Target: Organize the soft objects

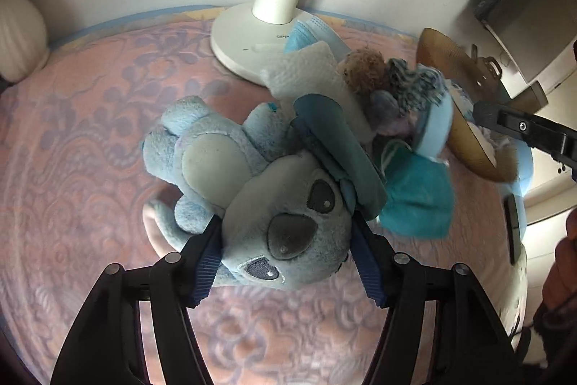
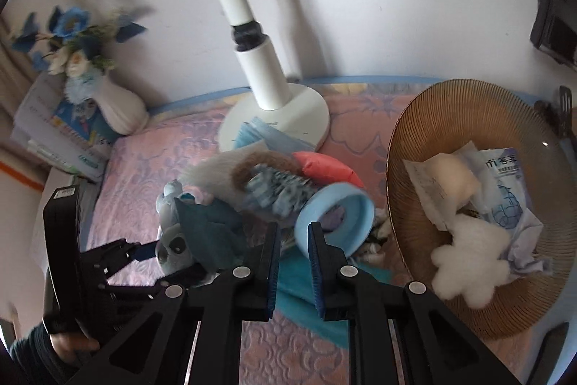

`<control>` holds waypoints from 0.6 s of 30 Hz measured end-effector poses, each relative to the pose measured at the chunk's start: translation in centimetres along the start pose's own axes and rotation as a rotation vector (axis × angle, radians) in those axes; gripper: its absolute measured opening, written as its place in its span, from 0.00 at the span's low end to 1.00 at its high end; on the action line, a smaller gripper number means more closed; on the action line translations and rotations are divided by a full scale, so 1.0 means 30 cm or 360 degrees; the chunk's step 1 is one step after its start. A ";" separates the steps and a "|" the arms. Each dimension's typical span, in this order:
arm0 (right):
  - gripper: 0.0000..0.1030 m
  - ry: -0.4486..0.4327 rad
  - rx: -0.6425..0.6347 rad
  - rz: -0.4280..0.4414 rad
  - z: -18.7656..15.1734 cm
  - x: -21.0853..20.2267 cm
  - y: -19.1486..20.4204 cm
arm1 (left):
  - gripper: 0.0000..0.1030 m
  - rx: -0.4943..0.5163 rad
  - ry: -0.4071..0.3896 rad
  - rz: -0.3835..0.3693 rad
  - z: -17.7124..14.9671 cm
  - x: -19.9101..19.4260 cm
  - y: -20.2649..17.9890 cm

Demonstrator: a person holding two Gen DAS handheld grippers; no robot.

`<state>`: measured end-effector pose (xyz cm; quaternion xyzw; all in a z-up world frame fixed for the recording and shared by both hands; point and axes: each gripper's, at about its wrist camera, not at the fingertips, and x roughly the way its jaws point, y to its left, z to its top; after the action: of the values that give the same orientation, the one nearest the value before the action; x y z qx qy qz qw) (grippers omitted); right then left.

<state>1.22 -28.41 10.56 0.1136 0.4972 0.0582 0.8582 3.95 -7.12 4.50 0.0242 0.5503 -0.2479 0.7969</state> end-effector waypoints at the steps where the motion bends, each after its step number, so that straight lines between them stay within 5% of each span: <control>1: 0.15 0.0007 -0.0003 0.0014 -0.015 -0.015 0.002 | 0.61 0.0013 0.0001 0.0020 -0.012 -0.011 0.001; 8: 0.15 0.0195 -0.0095 0.0111 -0.137 -0.024 0.047 | 0.66 0.0204 0.0143 0.0201 -0.126 -0.035 0.005; 11: 0.43 0.0294 -0.0032 0.0198 -0.170 0.019 0.051 | 0.66 0.0166 0.0194 0.0226 -0.169 -0.033 0.047; 12: 0.63 0.0321 -0.0020 0.0225 -0.174 0.041 0.062 | 0.67 0.0140 0.0207 0.0200 -0.178 -0.032 0.060; 18: 0.65 0.0472 -0.0154 0.0415 -0.181 0.185 0.245 | 0.68 0.0059 0.0195 0.0118 -0.234 -0.064 0.108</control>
<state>-0.61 -19.36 5.14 0.1258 0.5958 0.2087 0.7653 -1.27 -1.39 2.70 0.0744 0.5920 -0.2266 0.7699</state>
